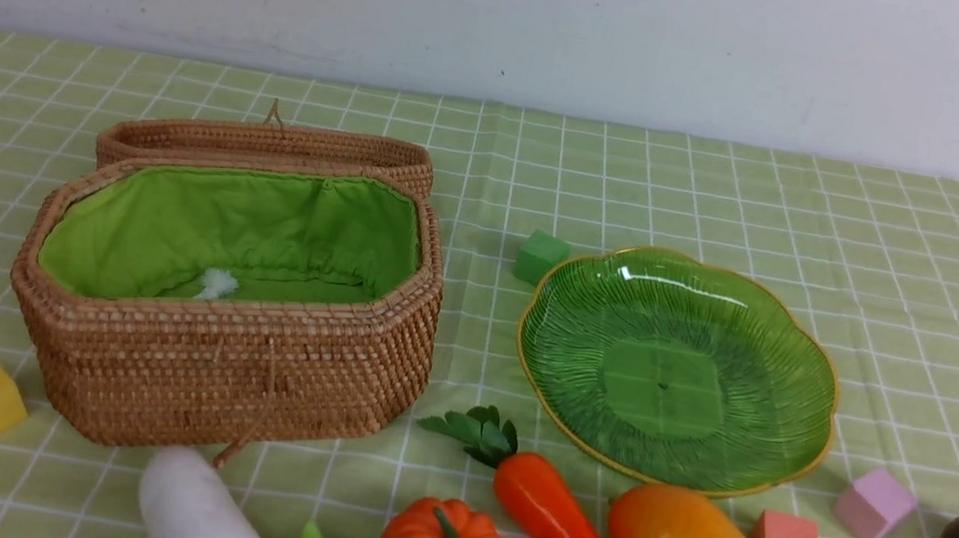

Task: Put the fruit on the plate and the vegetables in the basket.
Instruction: Take a daikon with your left arm and place it on the basket on the left, then take a chayote with your left arm and place it on the basket on the left.

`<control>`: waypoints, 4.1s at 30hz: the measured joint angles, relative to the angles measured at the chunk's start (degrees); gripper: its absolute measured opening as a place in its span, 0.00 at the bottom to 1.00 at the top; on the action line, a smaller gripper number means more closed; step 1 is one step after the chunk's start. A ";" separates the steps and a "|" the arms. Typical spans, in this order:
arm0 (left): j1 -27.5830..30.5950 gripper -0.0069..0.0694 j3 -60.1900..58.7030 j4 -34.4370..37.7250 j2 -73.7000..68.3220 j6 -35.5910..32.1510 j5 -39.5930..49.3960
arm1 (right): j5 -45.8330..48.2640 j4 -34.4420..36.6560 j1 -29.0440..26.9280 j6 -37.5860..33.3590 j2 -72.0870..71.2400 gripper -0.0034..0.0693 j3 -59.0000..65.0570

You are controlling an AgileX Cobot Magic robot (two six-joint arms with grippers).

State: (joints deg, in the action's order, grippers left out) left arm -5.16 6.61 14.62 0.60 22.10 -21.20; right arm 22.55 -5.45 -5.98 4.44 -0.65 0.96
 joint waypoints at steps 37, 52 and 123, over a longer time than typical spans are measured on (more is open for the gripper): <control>-4.92 0.91 33.13 9.22 -60.39 -5.14 67.99 | 0.00 0.00 0.00 0.00 0.00 0.38 0.00; -10.47 0.86 41.38 -3.58 -87.67 16.69 56.75 | 0.00 0.00 0.00 0.00 0.00 0.38 0.00; -22.39 0.72 67.14 -9.19 -79.23 18.68 87.50 | 0.00 0.00 0.00 0.00 0.00 0.38 0.00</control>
State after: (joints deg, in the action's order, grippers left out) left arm -27.55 73.75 5.44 -78.63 40.78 66.30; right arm 22.55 -5.45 -5.98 4.44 -0.65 0.96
